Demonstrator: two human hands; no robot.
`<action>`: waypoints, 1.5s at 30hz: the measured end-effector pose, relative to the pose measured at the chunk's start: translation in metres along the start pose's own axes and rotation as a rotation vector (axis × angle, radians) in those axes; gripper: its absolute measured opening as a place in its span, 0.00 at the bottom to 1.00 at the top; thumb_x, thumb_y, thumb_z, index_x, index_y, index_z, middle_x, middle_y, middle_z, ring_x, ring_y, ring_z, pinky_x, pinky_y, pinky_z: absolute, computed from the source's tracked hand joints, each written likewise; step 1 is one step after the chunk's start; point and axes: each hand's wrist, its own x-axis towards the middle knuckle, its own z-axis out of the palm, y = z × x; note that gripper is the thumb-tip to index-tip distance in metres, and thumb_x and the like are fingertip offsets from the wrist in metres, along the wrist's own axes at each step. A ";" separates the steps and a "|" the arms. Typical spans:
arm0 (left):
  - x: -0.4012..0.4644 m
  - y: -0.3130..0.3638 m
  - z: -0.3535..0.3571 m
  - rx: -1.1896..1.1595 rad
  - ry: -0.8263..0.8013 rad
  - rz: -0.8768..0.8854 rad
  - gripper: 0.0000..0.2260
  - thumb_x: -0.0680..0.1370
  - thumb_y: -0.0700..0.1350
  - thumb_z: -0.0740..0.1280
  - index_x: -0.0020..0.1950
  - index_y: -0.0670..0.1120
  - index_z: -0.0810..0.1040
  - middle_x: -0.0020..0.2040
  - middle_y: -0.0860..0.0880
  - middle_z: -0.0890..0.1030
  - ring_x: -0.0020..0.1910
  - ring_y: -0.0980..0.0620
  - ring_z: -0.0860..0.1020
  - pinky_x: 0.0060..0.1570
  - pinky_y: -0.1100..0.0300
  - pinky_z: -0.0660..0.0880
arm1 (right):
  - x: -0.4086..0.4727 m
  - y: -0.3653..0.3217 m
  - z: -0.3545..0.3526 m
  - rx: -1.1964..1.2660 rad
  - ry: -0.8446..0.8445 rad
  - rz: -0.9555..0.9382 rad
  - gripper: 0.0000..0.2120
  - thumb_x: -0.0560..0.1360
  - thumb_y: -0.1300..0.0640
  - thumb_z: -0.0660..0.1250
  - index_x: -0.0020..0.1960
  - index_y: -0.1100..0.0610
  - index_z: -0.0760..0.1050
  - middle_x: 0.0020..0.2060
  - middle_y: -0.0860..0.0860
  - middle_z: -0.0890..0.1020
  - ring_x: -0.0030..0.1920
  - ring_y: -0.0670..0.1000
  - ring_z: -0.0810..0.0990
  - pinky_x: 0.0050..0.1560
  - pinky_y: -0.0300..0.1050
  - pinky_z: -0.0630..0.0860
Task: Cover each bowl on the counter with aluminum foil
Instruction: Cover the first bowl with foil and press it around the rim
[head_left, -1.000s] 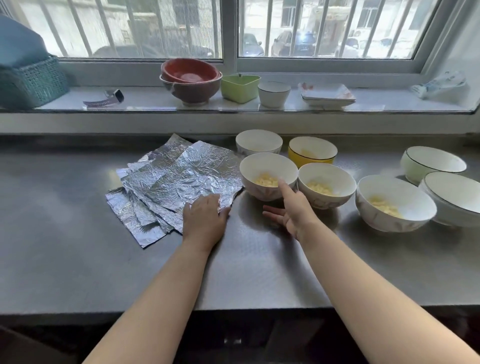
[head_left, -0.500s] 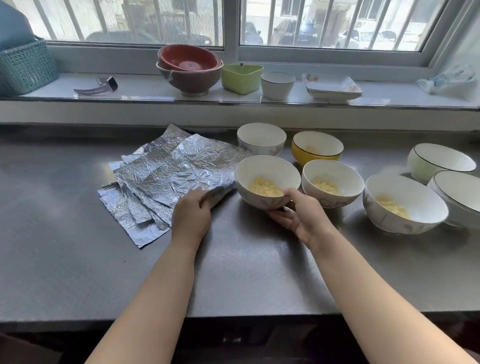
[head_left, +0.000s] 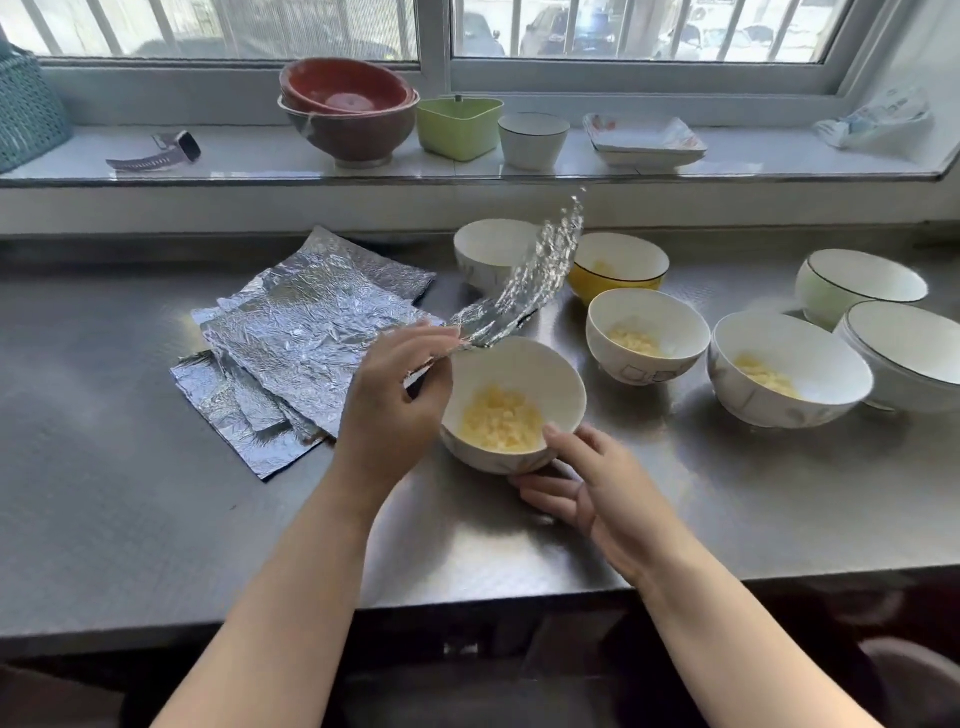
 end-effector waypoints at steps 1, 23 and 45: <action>-0.005 0.002 -0.003 0.000 -0.031 0.004 0.10 0.75 0.38 0.65 0.53 0.44 0.84 0.57 0.50 0.82 0.66 0.54 0.74 0.68 0.54 0.69 | -0.002 0.003 -0.002 -0.021 -0.015 0.005 0.20 0.78 0.53 0.67 0.66 0.59 0.70 0.57 0.60 0.81 0.46 0.61 0.85 0.45 0.49 0.82; 0.007 0.078 -0.091 0.114 -0.638 -0.136 0.27 0.75 0.71 0.57 0.71 0.63 0.69 0.76 0.67 0.60 0.75 0.69 0.48 0.69 0.64 0.48 | 0.004 -0.062 -0.052 -0.300 0.149 -0.170 0.14 0.76 0.65 0.68 0.59 0.53 0.74 0.48 0.49 0.81 0.40 0.44 0.80 0.30 0.44 0.79; 0.009 0.049 0.012 0.856 -0.925 -0.100 0.29 0.84 0.56 0.43 0.80 0.44 0.42 0.80 0.47 0.40 0.79 0.52 0.40 0.76 0.53 0.38 | 0.042 -0.083 0.033 -1.882 -0.213 -0.402 0.27 0.84 0.49 0.49 0.80 0.55 0.47 0.80 0.52 0.47 0.79 0.52 0.43 0.78 0.52 0.46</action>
